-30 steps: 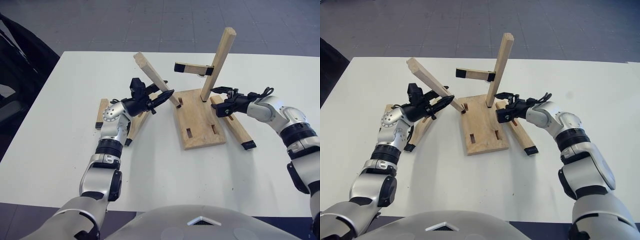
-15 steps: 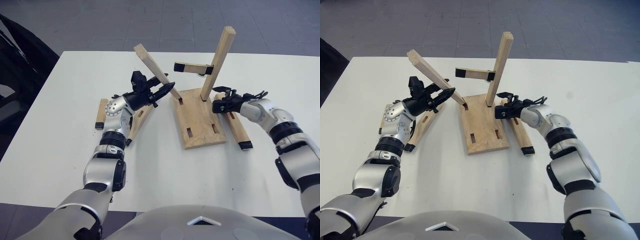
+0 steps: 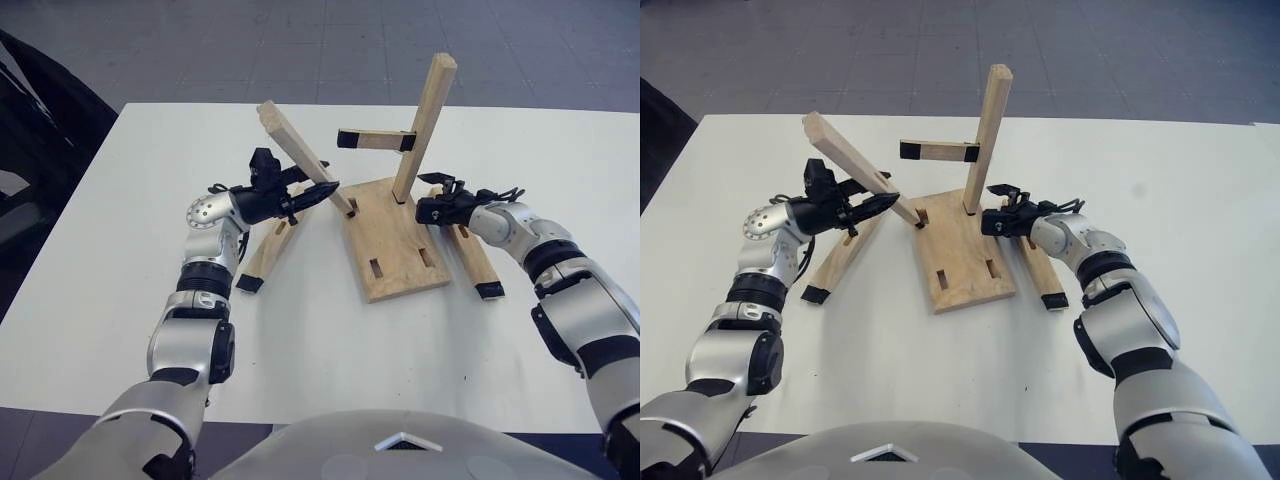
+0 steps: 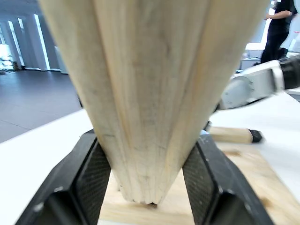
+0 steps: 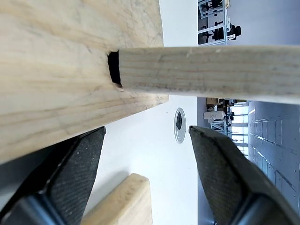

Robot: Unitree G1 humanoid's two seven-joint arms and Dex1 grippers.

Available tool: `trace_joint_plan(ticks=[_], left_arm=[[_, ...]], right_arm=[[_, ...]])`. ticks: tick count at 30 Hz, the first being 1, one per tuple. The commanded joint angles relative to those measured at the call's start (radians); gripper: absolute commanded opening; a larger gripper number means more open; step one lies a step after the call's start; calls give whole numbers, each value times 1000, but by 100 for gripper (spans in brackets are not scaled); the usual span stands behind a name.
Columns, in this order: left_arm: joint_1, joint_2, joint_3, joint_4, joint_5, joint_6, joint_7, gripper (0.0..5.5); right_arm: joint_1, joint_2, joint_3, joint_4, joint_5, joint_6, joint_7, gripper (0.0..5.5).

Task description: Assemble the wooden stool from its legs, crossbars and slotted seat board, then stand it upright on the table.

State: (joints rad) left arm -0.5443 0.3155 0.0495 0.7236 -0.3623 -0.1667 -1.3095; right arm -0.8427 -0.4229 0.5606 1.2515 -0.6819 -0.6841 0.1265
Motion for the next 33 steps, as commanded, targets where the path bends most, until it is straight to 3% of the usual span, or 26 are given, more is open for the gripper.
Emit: trace_joint_plan(ticks=[1,10,16,33], left_arm=[[123,23,-31,-196,-21,99,-12,211],[117,92,73,-390,-90,216,111,211],[171,186,63,-551,-104,367,139,211],[109,132,-28,-318,12,271,164,205]], right_arm=[[33,41,24,-3,-11,-45,12,330],[39,33,36,-8,-20,-59,8,330],[42,24,35,-10,-17,-52,7,330],[45,37,54,-32,-21,-65,-2,330]])
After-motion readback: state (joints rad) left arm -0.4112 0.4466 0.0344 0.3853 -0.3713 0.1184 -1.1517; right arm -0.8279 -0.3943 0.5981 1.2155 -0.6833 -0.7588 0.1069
